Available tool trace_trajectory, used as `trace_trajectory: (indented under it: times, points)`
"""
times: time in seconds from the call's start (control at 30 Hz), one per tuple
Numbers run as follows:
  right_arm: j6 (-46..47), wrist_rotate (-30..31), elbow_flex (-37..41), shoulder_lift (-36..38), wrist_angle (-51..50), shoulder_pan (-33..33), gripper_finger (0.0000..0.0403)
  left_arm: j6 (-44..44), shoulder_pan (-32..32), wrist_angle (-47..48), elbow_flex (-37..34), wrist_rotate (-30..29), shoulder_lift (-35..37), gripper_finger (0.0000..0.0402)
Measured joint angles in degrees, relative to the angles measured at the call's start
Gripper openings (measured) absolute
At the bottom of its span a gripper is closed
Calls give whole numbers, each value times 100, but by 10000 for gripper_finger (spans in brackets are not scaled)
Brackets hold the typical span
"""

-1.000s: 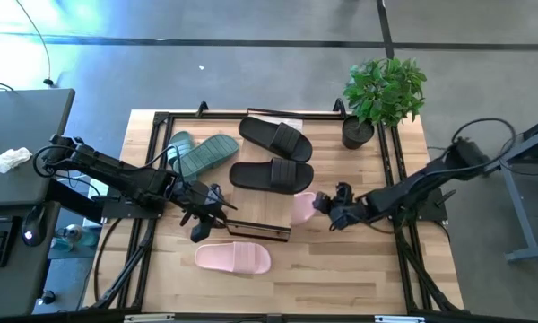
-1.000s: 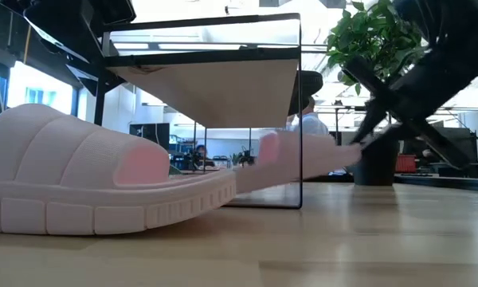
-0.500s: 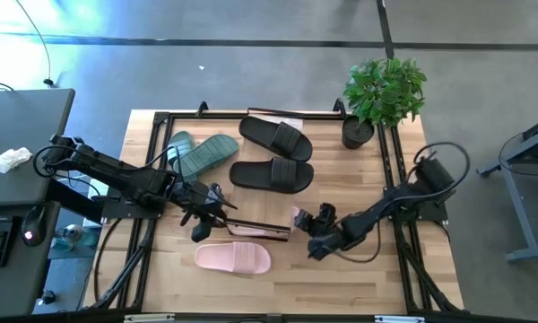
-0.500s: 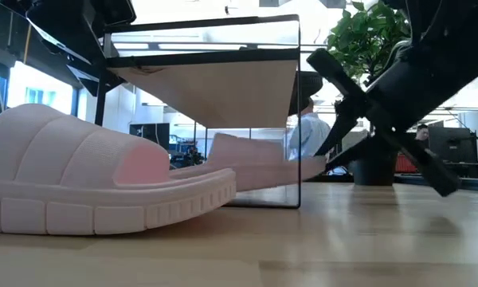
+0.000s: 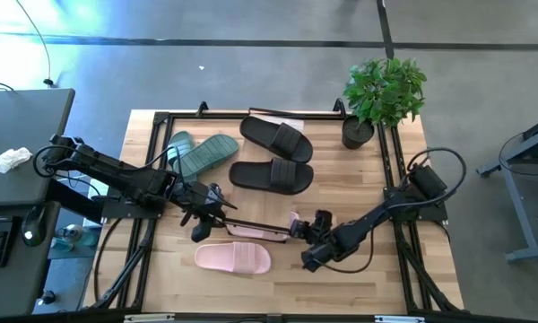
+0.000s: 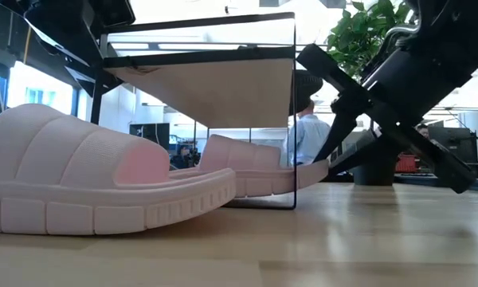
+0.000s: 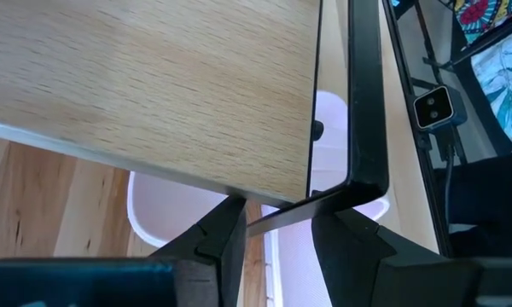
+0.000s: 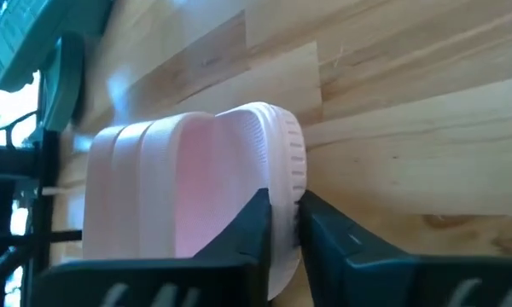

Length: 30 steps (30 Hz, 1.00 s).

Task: Pick and place slides into the shelf
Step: Put the right pink slide under the shelf, then put the pink slide under the shelf

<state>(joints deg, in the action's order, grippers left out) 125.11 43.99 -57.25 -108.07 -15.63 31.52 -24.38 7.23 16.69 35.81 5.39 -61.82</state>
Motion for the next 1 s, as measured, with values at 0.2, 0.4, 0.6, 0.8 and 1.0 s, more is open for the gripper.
trace_trajectory:
  times: [0.2, 0.4, 0.6, 0.8, 1.0]
  points:
    - [-168, -72, 0, 0, 101, 108, 112, 0, -3, -29, 0, -32, -7, 117]
    - [-99, -33, 0, 0, 51, 158, 181, 3, -3, -29, 0, -55, -7, 117]
    - [-62, -133, 0, 4, -116, 215, 222, 4, -3, -29, 0, -94, -7, 118]
    - [38, -166, 0, 215, -619, 376, 228, 5, -3, -22, 0, -111, -4, 118]
    - [42, -247, 2, 745, -1275, 550, 228, 50, -3, 4, 2, -138, 11, 118]
